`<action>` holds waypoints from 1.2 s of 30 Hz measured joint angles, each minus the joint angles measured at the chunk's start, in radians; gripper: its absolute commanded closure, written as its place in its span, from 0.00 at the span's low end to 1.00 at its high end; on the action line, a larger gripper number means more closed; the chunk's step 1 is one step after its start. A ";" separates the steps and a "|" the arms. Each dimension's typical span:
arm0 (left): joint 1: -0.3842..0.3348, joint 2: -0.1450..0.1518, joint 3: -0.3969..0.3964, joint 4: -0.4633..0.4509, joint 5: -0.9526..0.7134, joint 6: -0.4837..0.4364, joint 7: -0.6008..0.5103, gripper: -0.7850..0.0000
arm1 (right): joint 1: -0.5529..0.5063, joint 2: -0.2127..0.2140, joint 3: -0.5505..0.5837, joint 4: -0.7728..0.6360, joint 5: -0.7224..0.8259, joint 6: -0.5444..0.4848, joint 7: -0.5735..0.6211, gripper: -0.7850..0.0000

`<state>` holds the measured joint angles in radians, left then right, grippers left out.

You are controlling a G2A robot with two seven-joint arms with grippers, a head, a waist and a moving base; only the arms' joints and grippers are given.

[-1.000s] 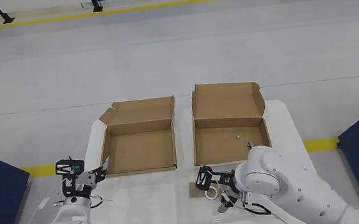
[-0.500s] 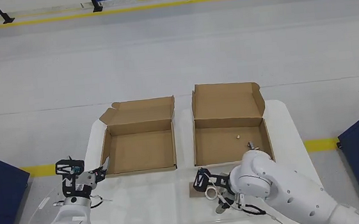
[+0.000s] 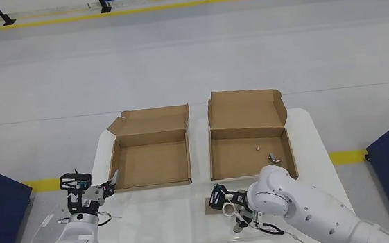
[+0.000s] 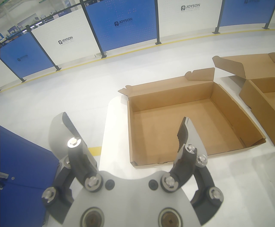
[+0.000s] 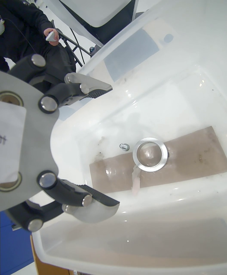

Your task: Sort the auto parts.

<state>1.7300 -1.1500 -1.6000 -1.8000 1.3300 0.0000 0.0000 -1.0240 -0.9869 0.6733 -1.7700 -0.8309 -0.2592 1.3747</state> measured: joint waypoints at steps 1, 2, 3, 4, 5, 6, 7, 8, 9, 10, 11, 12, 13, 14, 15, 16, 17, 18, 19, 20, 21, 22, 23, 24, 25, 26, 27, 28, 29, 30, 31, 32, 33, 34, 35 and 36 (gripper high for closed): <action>0.000 0.000 0.000 0.000 0.000 0.000 0.000 0.00 | -0.004 -0.001 -0.006 0.005 -0.007 -0.001 -0.010 0.00; 0.000 0.000 0.000 0.000 0.000 0.000 0.000 0.00 | -0.007 -0.002 -0.012 0.009 -0.012 -0.007 -0.017 0.00; 0.000 0.000 0.000 0.000 0.000 0.000 0.000 0.00 | -0.007 -0.003 -0.014 0.009 -0.012 -0.009 -0.018 0.00; 0.000 0.000 0.000 0.000 0.000 0.000 0.000 0.00 | -0.007 -0.003 -0.014 0.009 -0.012 -0.010 -0.018 0.00; 0.000 0.000 0.000 0.000 0.000 0.000 0.000 0.00 | -0.007 -0.003 -0.014 0.009 -0.012 -0.010 -0.017 0.00; 0.000 0.000 0.000 0.000 0.000 0.000 0.000 0.00 | -0.007 -0.003 -0.013 0.009 -0.012 -0.010 -0.017 0.00; 0.000 0.000 0.000 0.000 0.000 0.000 0.000 0.00 | -0.007 -0.003 -0.013 0.009 -0.012 -0.010 -0.017 0.00; 0.000 0.000 0.000 0.000 0.000 0.000 0.000 0.00 | -0.007 -0.003 -0.013 0.009 -0.011 -0.010 -0.017 0.00; 0.000 0.000 0.000 0.000 0.000 0.000 0.000 0.00 | -0.007 -0.003 -0.013 0.009 -0.011 -0.010 -0.017 0.00; 0.000 0.000 0.000 0.000 0.000 0.000 0.000 0.00 | -0.007 -0.003 -0.013 0.009 -0.011 -0.010 -0.017 0.00; 0.000 0.000 0.000 0.000 0.000 0.000 0.000 0.00 | -0.007 -0.003 -0.013 0.009 -0.012 -0.009 -0.017 0.00; 0.000 0.000 0.000 0.000 0.000 0.000 0.000 0.00 | -0.009 -0.003 -0.014 0.011 -0.014 -0.008 -0.022 0.00; 0.000 0.000 0.000 0.000 0.000 0.000 0.000 0.00 | -0.014 -0.003 -0.015 0.014 -0.020 -0.007 -0.034 0.00; 0.000 0.000 0.000 0.000 0.000 0.000 0.000 0.00 | -0.019 -0.003 -0.018 0.019 -0.029 -0.006 -0.048 0.00; 0.000 0.000 0.000 0.000 0.000 0.000 0.000 0.00 | -0.021 -0.004 -0.020 0.022 -0.037 -0.004 -0.051 0.00; 0.000 0.000 0.000 0.000 0.000 0.000 0.000 0.00 | -0.022 -0.005 -0.023 0.024 -0.043 -0.001 -0.051 0.00; 0.000 0.000 0.000 0.000 0.000 0.000 0.000 0.00 | -0.022 -0.006 -0.026 0.025 -0.048 0.003 -0.048 0.00; 0.000 0.000 0.000 0.000 0.000 0.000 0.000 0.00 | -0.021 -0.007 -0.028 0.025 -0.049 0.005 -0.045 0.00; 0.000 0.000 0.000 0.000 0.000 0.000 0.000 0.00 | -0.020 -0.008 -0.029 0.026 -0.049 0.006 -0.044 0.01; 0.000 0.000 0.000 0.000 0.000 0.000 0.000 0.00 | -0.019 -0.010 -0.030 0.027 -0.049 0.006 -0.043 0.13; 0.000 0.000 0.000 0.000 0.000 0.000 0.000 0.00 | -0.019 -0.010 -0.030 0.028 -0.047 0.006 -0.043 0.22; 0.000 0.000 0.000 0.000 0.000 0.000 0.000 0.00 | -0.019 -0.011 -0.030 0.028 -0.047 0.005 -0.043 0.31; 0.000 0.000 0.000 0.000 0.000 0.000 0.000 0.00 | -0.019 -0.011 -0.029 0.029 -0.047 0.006 -0.042 0.37; 0.000 0.000 0.000 0.000 0.000 0.000 0.000 0.00 | -0.020 -0.011 -0.029 0.028 -0.049 0.008 -0.041 0.41; 0.000 0.000 0.000 0.000 0.000 0.000 0.000 0.00 | -0.021 -0.011 -0.028 0.027 -0.050 0.011 -0.038 0.44; 0.000 0.000 0.000 0.000 0.000 0.000 0.000 0.00 | -0.023 -0.011 -0.028 0.025 -0.054 0.013 -0.034 0.51; 0.000 0.000 0.000 0.000 0.000 0.000 0.000 0.00 | -0.024 -0.011 -0.028 0.023 -0.057 0.015 -0.031 0.52; 0.000 0.000 0.000 0.000 0.000 0.000 0.000 0.00 | -0.025 -0.011 -0.028 0.022 -0.061 0.017 -0.028 0.54; 0.000 0.000 0.000 0.000 0.000 0.000 0.000 0.00 | -0.027 -0.011 -0.028 0.020 -0.065 0.021 -0.025 0.55; 0.000 0.000 0.000 0.000 0.000 0.000 0.000 0.00 | -0.028 -0.011 -0.028 0.019 -0.067 0.023 -0.024 0.56; 0.000 0.000 0.000 0.000 0.000 0.000 0.000 0.00 | -0.029 -0.012 -0.028 0.019 -0.068 0.024 -0.023 0.57; 0.000 0.000 0.000 0.000 0.000 0.000 0.000 0.00 | -0.031 -0.012 -0.028 0.020 -0.070 0.024 -0.023 0.59; 0.000 0.000 0.000 0.000 0.000 0.000 0.000 0.00 | -0.031 -0.012 -0.028 0.021 -0.070 0.024 -0.022 0.60; 0.000 0.000 0.000 0.000 0.000 0.000 0.000 0.00 | -0.032 -0.012 -0.028 0.022 -0.069 0.023 -0.022 0.61; 0.000 0.000 0.000 0.000 0.000 0.000 0.000 0.00 | -0.032 -0.013 -0.027 0.024 -0.069 0.022 -0.022 0.63; 0.000 0.000 0.000 0.000 0.000 0.000 0.000 0.00 | -0.032 -0.013 -0.027 0.025 -0.068 0.021 -0.021 0.64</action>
<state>1.7300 -1.1500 -1.6000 -1.8000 1.3300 0.0000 0.0000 -1.0562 -1.0003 0.6463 -1.7454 -0.8990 -0.2378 1.3533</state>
